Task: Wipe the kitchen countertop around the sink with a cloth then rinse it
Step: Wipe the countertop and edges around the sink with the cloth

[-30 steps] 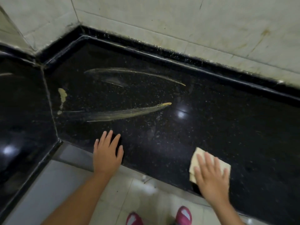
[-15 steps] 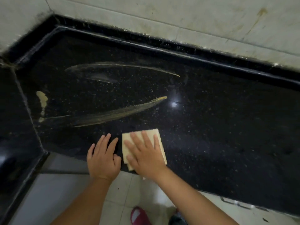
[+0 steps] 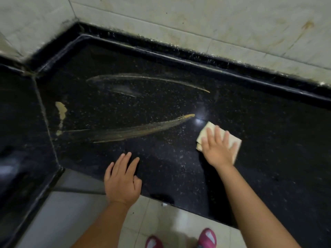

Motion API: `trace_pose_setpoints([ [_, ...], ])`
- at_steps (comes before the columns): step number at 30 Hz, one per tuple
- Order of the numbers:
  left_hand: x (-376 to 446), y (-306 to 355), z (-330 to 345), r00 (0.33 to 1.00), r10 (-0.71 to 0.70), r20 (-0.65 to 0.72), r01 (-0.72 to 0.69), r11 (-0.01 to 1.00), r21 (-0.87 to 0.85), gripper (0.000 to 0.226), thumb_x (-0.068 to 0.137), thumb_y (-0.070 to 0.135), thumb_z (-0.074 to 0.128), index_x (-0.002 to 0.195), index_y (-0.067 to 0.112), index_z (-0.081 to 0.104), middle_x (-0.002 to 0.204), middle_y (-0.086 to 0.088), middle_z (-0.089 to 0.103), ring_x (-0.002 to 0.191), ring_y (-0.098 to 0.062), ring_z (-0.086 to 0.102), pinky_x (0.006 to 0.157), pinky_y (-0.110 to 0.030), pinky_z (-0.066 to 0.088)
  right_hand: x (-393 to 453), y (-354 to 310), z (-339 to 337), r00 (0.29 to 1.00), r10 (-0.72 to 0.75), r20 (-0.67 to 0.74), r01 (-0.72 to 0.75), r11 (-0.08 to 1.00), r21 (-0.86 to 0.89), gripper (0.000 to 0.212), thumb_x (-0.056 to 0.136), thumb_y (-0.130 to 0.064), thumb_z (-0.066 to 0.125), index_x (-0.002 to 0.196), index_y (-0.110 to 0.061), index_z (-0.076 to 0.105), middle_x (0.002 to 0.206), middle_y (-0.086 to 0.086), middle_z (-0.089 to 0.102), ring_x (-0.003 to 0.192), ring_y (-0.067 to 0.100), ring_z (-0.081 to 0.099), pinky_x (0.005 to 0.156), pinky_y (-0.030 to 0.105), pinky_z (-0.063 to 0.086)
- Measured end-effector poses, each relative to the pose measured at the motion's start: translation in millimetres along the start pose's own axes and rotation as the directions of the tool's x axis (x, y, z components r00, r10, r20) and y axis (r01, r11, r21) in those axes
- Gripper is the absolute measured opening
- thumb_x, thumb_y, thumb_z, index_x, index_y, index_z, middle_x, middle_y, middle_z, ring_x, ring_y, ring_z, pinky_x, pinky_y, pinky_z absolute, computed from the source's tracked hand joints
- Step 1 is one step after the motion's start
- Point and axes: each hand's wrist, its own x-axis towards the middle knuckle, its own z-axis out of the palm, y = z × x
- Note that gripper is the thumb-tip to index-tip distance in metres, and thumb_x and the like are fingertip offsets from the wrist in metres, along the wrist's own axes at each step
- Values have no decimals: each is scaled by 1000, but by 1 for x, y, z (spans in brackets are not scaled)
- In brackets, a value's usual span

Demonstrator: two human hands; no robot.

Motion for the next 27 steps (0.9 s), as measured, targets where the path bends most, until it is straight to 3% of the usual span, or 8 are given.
trace_pose_setpoints([
  [5, -2, 0, -3, 999, 1, 39, 0, 1000, -22, 49, 68, 23, 35, 105, 9, 64, 113, -17, 66, 113, -22, 42, 101, -28, 20, -25, -65, 34, 919, -391, 52, 395, 911, -121, 71, 84, -59, -15, 147, -33, 4, 157, -8, -9, 144, 25, -13, 112, 53, -10],
  [7, 0, 0, -4, 999, -1, 47, 2, 1000, -19, 48, 68, 23, 35, 106, 10, 61, 113, -17, 66, 113, -22, 42, 104, -24, 12, -45, -56, 42, 871, -489, 41, 485, 846, -223, 83, 80, -56, -23, 144, -32, 23, 156, -6, 18, 144, 26, 14, 112, 50, -1],
  [9, 0, 0, -5, 997, -18, 81, 19, 1000, -21, 48, 68, 23, 35, 105, 9, 63, 113, -17, 66, 113, -22, 42, 109, -19, 6, -67, -34, 54, 863, -504, 29, 491, 824, -282, 60, 95, -47, -7, 130, -35, 41, 137, -9, 51, 129, 26, 43, 106, 44, 9],
  [10, 0, 1, -5, 996, -21, 91, 22, 1000, -11, 49, 68, 23, 34, 105, 9, 65, 113, -17, 66, 113, -22, 41, 110, -19, 6, -76, -17, 59, 863, -502, 60, 498, 822, -276, 52, 98, -46, 0, 127, -37, 41, 133, -12, 55, 128, 24, 42, 105, 42, 8],
  [14, -1, -1, -11, 988, -22, 156, 7, 996, 94, 51, 70, 24, 33, 103, 6, 68, 112, -17, 66, 113, -21, 40, 96, -37, 26, -103, 75, 52, 916, -395, 69, 399, 880, -257, 49, 96, -52, 4, 139, -43, 25, 146, -14, 32, 144, 14, 1, 112, 35, -1],
  [18, 3, 7, -20, 973, -89, 213, 59, 988, 144, 43, 79, 17, 44, 117, 7, 61, 129, -15, 56, 126, -26, 42, 104, -46, 30, -85, 159, 7, 997, -82, 15, 83, 988, -131, 68, 80, -69, -11, 138, -36, -23, 146, -15, -32, 142, 13, -15, 115, 40, -5],
  [23, 18, 47, -17, 945, -202, 257, 149, 966, 213, 34, 81, 12, 57, 114, 4, 64, 128, -18, 56, 123, -39, 46, 100, -57, 32, -20, 171, -40, 985, 166, 46, -167, 986, 23, 53, 99, -42, 17, 146, -35, -5, 156, -7, -16, 143, 23, -16, 114, 49, -5],
  [27, 32, 110, 8, 932, -33, 361, -57, 970, 237, 43, 76, 32, 39, 96, 15, 72, 112, -9, 68, 106, -36, 62, 75, -55, 51, 51, 112, -48, 999, -8, 46, 6, 1000, 29, 52, 99, -42, 16, 147, -32, -3, 156, -7, -15, 143, 27, -17, 112, 55, -6],
])
